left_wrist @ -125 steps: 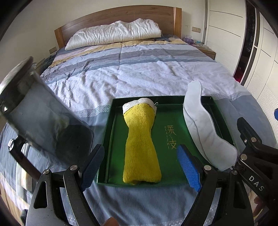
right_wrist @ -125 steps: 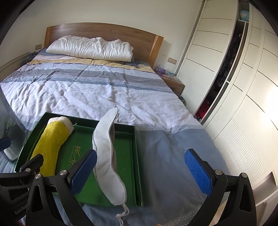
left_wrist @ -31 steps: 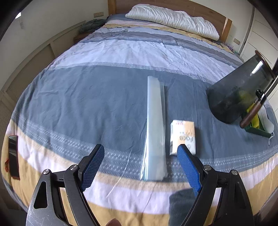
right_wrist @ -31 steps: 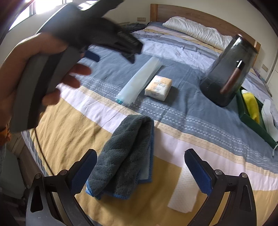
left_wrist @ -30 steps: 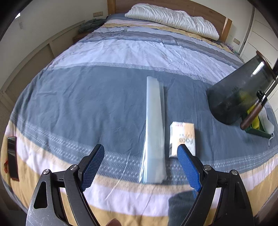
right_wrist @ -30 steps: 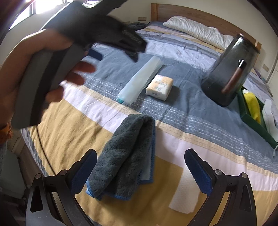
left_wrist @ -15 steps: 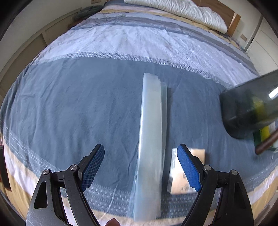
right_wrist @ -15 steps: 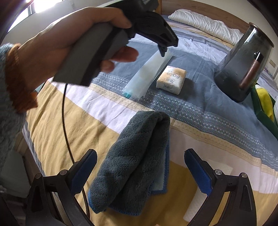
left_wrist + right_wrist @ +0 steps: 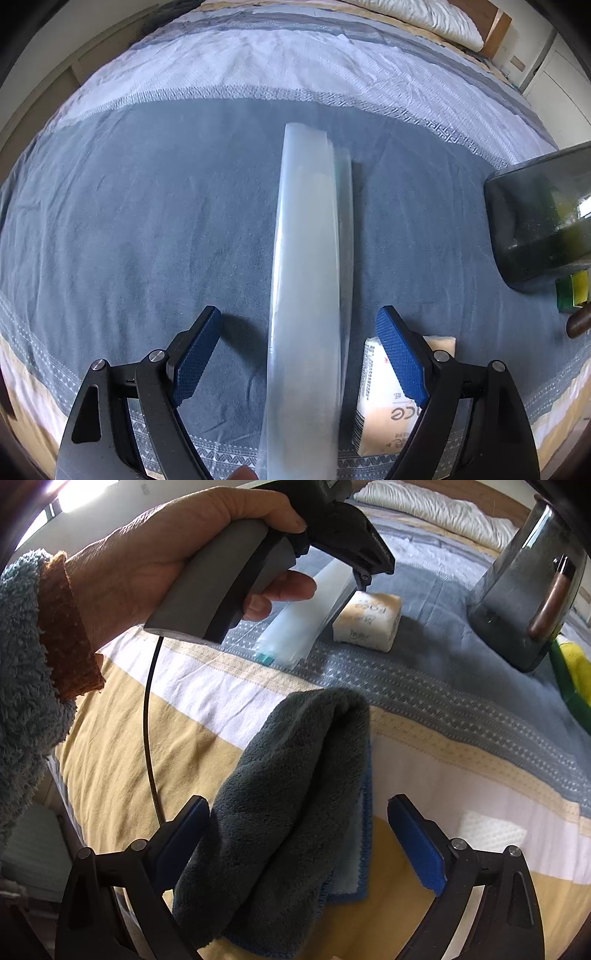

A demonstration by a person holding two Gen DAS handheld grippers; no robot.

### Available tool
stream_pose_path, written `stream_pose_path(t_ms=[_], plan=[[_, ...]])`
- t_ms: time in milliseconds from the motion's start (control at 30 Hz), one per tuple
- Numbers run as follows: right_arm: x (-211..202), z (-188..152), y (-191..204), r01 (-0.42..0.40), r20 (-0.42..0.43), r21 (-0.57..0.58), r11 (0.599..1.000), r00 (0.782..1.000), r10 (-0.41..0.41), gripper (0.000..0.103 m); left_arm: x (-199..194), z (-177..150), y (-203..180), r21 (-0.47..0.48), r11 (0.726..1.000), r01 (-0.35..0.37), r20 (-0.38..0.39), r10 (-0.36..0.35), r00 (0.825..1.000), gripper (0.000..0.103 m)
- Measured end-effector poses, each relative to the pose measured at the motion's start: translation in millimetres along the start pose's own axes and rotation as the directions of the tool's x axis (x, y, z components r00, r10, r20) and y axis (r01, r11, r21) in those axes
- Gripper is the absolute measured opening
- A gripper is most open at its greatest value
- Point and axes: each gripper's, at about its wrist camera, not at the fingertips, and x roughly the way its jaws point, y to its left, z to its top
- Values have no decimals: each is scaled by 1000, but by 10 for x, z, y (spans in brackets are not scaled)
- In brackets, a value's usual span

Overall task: Organize soft objects
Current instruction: 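Close left gripper on clear plastic bag while right gripper closes on grey towel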

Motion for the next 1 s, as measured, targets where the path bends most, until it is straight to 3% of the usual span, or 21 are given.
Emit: stream_pose_path(t_ms=[633, 1000], plan=[[205, -21, 34, -6, -33, 35, 999, 999, 7, 100, 219, 153, -165, 76, 996, -56, -24, 58, 998, 82], [287, -3, 13, 5, -44, 40, 999, 999, -3, 99, 369, 125, -282, 89, 995, -54, -30, 57, 998, 87]])
